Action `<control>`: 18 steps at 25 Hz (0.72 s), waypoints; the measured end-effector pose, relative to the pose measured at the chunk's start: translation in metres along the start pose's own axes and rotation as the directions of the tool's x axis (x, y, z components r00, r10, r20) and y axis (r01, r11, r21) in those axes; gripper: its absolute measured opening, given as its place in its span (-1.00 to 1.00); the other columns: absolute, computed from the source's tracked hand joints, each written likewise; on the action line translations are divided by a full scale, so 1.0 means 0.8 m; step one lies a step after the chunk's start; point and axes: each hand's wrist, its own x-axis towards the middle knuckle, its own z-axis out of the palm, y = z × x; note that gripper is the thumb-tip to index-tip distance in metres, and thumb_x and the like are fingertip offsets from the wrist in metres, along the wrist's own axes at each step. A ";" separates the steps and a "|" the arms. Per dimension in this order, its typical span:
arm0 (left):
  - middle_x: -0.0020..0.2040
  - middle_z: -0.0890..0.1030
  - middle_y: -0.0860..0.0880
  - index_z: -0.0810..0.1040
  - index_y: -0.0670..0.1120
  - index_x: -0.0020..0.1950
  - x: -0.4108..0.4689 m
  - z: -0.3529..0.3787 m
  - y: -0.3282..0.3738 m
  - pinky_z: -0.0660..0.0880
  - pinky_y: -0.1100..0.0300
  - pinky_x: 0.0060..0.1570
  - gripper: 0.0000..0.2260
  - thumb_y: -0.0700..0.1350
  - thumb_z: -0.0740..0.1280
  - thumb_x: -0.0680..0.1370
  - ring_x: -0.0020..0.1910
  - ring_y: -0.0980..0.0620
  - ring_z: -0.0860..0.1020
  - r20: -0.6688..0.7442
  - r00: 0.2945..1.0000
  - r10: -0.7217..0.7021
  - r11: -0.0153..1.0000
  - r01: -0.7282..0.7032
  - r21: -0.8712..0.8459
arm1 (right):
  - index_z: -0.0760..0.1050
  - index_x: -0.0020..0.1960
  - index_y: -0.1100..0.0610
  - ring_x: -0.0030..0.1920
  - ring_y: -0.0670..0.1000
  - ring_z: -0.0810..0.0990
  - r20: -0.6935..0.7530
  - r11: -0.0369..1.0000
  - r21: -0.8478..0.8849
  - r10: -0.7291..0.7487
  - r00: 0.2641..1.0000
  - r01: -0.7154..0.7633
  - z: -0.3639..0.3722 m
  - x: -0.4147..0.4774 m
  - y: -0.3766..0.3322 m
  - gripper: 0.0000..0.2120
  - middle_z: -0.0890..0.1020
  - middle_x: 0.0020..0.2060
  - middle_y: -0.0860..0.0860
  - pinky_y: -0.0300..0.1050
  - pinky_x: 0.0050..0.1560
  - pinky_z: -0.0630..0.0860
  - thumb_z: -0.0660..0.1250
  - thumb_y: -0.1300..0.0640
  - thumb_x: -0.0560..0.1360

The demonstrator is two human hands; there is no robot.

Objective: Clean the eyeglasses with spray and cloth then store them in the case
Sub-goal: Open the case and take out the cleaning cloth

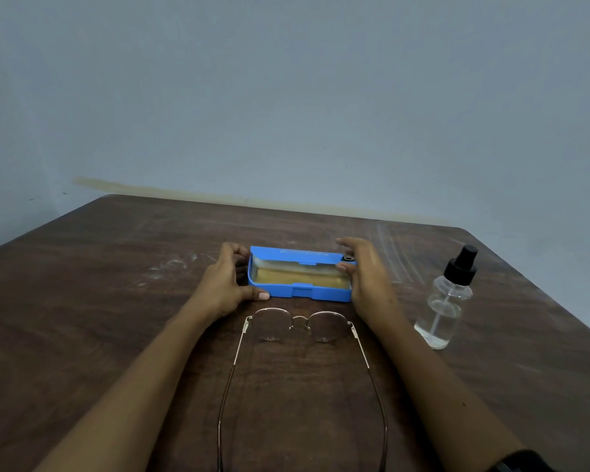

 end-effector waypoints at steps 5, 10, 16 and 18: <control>0.21 0.47 -0.03 0.38 -0.04 0.07 0.003 -0.001 -0.005 0.39 0.26 0.09 -0.46 -0.34 0.53 0.23 0.15 0.07 0.45 0.055 0.998 0.014 0.998 -0.011 -0.054 | 0.34 -0.02 0.23 -0.25 -0.26 0.51 -0.233 0.971 0.198 0.177 0.956 -0.131 0.007 0.024 0.000 -0.86 0.48 -0.12 0.12 -0.58 -0.27 0.34 0.29 0.32 0.49; 0.29 0.46 -0.09 0.39 0.00 0.04 0.009 -0.003 -0.007 0.42 0.12 0.22 -0.46 -0.36 0.53 0.21 0.27 -0.03 0.43 0.069 0.996 -0.049 0.995 0.055 -0.087 | 0.42 -0.04 0.24 -0.29 -0.18 0.49 -0.313 0.979 0.173 0.158 0.936 -0.108 0.006 0.030 0.013 -0.95 0.47 -0.31 -0.10 -0.45 -0.30 0.35 0.26 0.28 0.51; 0.30 0.46 -0.14 0.38 -0.01 0.06 0.008 -0.002 -0.005 0.43 0.24 0.06 -0.44 -0.35 0.54 0.21 0.16 0.05 0.43 0.070 0.995 -0.077 0.993 0.083 -0.083 | 0.55 -0.04 0.23 -0.22 0.07 0.57 -0.343 0.980 0.133 0.185 0.921 -0.147 0.006 0.028 0.022 -0.86 0.60 -0.24 0.04 -0.18 -0.24 0.40 0.21 0.27 0.53; 0.31 0.44 -0.13 0.38 0.00 0.07 0.009 -0.003 -0.005 0.45 0.20 0.08 -0.44 -0.36 0.53 0.21 0.19 0.03 0.44 0.079 0.994 -0.081 0.991 0.088 -0.096 | 0.56 -0.02 0.20 -0.19 0.11 0.59 -0.320 0.960 0.193 0.257 0.912 -0.203 0.005 0.029 0.023 -0.86 0.61 -0.22 0.05 -0.08 -0.17 0.47 0.22 0.22 0.53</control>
